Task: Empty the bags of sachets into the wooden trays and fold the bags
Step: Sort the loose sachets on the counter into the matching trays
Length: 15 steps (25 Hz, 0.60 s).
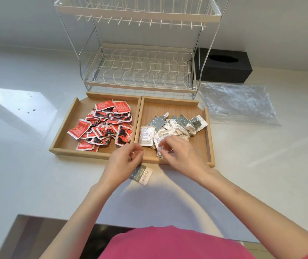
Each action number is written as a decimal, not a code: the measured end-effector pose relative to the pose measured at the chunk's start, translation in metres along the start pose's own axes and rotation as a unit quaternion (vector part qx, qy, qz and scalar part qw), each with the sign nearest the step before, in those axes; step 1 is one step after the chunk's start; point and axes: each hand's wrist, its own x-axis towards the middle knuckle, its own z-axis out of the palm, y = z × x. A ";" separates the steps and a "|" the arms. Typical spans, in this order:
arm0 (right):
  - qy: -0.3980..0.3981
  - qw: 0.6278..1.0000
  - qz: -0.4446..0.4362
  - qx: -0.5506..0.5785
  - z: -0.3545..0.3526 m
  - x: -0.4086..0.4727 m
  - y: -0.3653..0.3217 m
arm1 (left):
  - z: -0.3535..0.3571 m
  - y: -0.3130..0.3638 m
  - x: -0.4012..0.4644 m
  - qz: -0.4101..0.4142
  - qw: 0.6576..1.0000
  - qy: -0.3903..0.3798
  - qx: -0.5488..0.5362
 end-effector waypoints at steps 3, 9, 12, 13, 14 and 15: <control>-0.092 0.995 0.014 -0.031 0.029 -0.018 -0.016 | 0.005 -0.018 -0.025 -0.060 0.995 0.031 0.078; -0.115 0.983 0.018 -0.145 0.074 -0.028 -0.027 | 0.034 -0.030 -0.046 -0.131 0.978 0.051 0.151; -0.111 0.983 0.051 -0.133 0.081 -0.027 -0.030 | 0.039 -0.027 -0.046 -0.112 0.981 0.051 0.150; -0.112 0.984 0.067 -0.122 0.081 -0.026 -0.030 | 0.039 -0.026 -0.044 -0.113 0.981 0.046 0.148; -0.112 0.984 0.084 -0.110 0.081 -0.026 -0.029 | 0.039 -0.026 -0.042 -0.114 0.981 0.041 0.148; -0.114 0.984 0.101 -0.097 0.080 -0.025 -0.028 | 0.040 -0.026 -0.041 -0.114 0.982 0.033 0.146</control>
